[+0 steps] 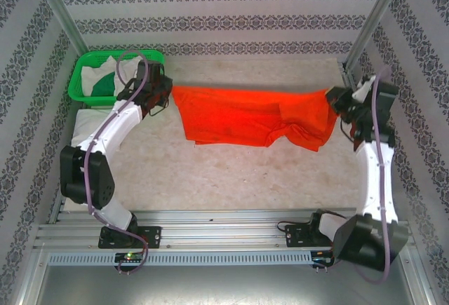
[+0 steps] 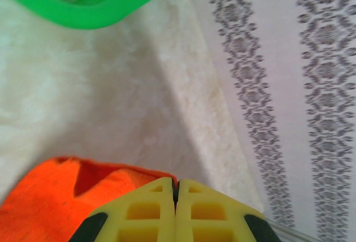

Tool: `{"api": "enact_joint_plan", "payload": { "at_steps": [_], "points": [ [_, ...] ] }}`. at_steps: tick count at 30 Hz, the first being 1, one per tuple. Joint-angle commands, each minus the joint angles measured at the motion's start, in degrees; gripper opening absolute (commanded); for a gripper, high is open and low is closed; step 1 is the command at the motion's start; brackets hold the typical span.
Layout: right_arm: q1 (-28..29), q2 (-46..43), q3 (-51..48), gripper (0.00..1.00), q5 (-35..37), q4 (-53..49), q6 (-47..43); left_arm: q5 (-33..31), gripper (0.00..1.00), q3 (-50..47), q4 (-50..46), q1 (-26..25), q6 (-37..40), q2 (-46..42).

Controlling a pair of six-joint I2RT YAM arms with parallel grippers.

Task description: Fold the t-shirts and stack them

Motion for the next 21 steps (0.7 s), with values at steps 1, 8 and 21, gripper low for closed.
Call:
{"api": "enact_joint_plan", "payload": {
  "at_steps": [1, 8, 21],
  "points": [
    [-0.5, -4.9, -6.0, 0.0, 3.6, -3.1, 1.4, 0.3, 0.0, -2.4, -6.8, -0.5, 0.7, -1.8],
    [1.1, 4.6, -2.1, 0.0, 4.1, -0.4, -1.0, 0.1, 0.0, 3.4, -9.1, -0.6, 4.4, 5.5],
    [4.0, 13.1, 27.8, 0.0, 4.7, 0.3, -2.4, -7.0, 0.0, 35.1, -13.2, 0.6, 13.9, 11.3]
  ]
}}
